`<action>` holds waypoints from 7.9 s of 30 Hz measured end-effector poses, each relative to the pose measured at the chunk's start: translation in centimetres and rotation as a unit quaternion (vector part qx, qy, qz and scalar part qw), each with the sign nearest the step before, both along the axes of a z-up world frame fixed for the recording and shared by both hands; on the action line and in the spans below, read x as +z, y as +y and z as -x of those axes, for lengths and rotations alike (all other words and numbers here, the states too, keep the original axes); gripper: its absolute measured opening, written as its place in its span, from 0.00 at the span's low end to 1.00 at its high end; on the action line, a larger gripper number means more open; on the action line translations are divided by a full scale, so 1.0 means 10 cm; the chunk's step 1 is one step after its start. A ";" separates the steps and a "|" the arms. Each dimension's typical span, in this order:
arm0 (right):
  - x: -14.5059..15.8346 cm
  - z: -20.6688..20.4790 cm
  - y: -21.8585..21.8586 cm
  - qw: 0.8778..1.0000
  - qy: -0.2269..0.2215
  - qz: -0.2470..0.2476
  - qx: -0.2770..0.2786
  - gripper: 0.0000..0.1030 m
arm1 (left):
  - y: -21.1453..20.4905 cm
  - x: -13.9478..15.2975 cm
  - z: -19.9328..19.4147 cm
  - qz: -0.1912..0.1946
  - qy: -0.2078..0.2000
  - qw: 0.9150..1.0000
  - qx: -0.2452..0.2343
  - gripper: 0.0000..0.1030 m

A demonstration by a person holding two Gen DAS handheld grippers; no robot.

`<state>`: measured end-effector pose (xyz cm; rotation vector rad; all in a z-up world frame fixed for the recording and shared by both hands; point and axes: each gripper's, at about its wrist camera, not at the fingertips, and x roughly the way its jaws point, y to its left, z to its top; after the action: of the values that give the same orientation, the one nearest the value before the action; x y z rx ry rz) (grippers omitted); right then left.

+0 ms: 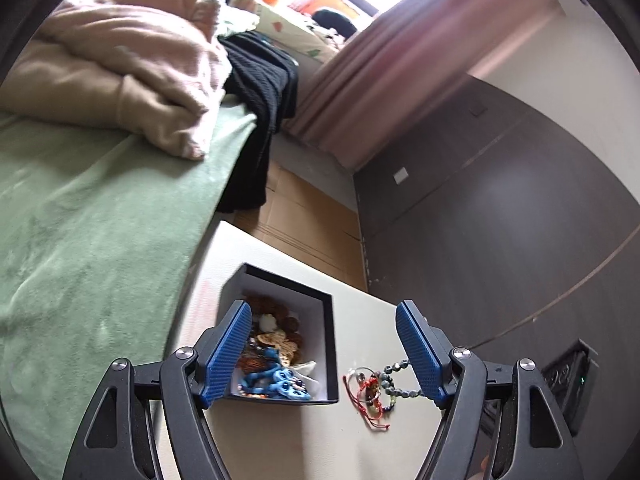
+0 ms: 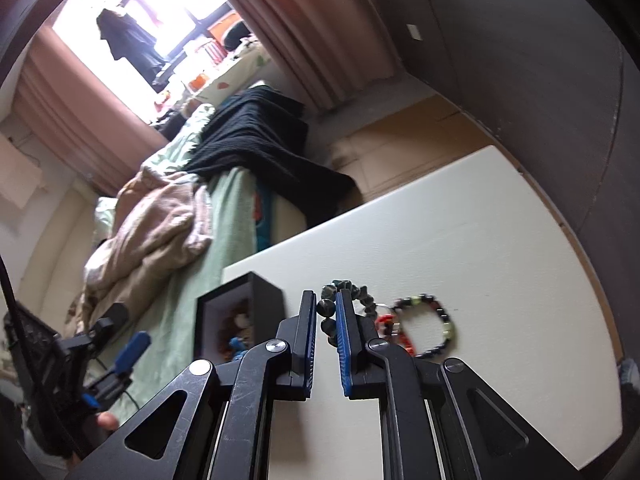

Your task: Organize jewelry

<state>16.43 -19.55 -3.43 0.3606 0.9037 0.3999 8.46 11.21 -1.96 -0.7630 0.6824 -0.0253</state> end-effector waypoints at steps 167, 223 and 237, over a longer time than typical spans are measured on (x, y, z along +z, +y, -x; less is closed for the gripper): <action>-0.59 0.22 -0.45 0.985 0.118 -0.088 -0.087 0.06 | -0.47 -0.36 -0.28 0.004 0.096 0.991 -0.096 0.43; -0.05 0.34 -0.68 0.998 0.041 -0.026 -0.049 0.70 | -0.87 -0.06 -0.15 -0.084 0.039 0.991 -0.098 0.72; -0.19 0.32 -1.20 0.991 0.084 0.000 -0.108 0.70 | -1.64 -0.30 -0.37 -0.194 0.065 0.964 -0.169 0.44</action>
<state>13.24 -31.52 -5.33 0.4929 1.0176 0.1725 12.11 -5.17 -5.00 -0.2661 0.9044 -0.1491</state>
